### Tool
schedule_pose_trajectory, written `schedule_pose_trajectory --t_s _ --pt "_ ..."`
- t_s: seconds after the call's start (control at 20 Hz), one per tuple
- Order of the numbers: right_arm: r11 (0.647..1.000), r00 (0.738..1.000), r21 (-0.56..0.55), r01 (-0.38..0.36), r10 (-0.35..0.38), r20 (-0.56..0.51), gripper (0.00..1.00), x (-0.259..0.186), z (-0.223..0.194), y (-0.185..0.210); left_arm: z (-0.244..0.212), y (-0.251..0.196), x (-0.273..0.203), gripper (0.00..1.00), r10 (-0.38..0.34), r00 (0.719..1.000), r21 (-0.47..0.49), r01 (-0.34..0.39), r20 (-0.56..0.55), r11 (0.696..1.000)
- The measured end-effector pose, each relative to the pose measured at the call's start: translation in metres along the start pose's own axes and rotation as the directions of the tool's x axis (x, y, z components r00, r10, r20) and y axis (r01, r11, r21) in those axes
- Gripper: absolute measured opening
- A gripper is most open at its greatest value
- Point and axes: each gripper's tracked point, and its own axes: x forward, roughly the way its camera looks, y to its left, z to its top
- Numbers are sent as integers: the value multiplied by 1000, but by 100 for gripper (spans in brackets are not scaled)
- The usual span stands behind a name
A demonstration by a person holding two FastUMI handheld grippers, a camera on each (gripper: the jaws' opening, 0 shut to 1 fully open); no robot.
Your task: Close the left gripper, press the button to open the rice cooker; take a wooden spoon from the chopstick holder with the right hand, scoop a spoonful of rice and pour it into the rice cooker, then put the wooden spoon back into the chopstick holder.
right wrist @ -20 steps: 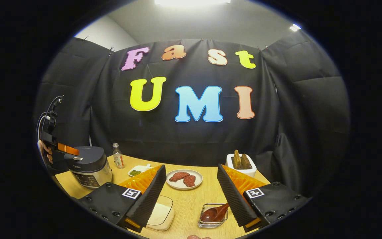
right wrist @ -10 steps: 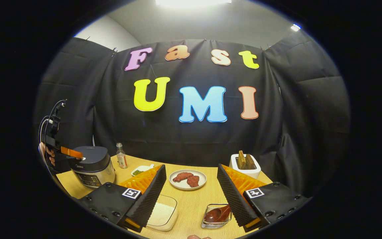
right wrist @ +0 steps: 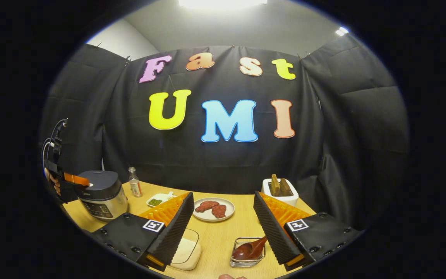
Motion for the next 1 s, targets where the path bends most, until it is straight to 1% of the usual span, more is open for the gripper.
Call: schedule_pose_trajectory --t_s 0.05,0.1,0.15,0.25,0.3,0.35,0.75,0.8,0.85,0.9,0.95,1.0 --pt "1000 1000 5 2 -2 2 99 1 0 -1 -1 0 1 2 13 1000 23 -13 -8 1000" --pt "1000 1000 13 -1 1 3 94 1 -2 -1 -1 -1 0 2 24 1000 48 -24 -11 999" --pt "1000 1000 21 -5 5 4 94 1 -2 0 0 -1 2 3 36 999 68 -34 -17 997" --pt "1000 1000 31 -3 3 6 94 2 -2 -3 1 -1 1 2 49 999 94 -47 -21 995" --pt "1000 1000 31 -3 3 3 94 1 -4 -4 2 -2 1 2 52 998 95 -49 -24 994" --pt "1000 1000 31 -1 1 0 99 2 -5 -4 1 -3 3 3 54 998 97 -51 -26 994" --pt "999 1000 50 0 1 -7 99 -1 -12 -9 -2 -1 4 2 46 998 96 -41 -45 994" --pt "999 1000 55 0 0 -5 99 -2 -13 -9 -9 -2 4 2 49 995 111 -39 -82 993" --pt "998 1000 61 1 0 -6 99 -2 -13 -10 -3 -2 8 2 46 997 117 -39 -59 992" --pt "998 1000 65 -2 2 -6 99 -3 -14 -10 -8 -1 7 2 53 995 122 -43 -86 992" --pt "998 1000 69 -3 3 -6 99 -2 -14 -10 -3 -1 6 2 60 996 126 -51 -71 991" --pt "998 1000 69 -5 6 -8 94 -2 -14 -10 -3 -3 8 2 73 996 124 -66 -47 990"
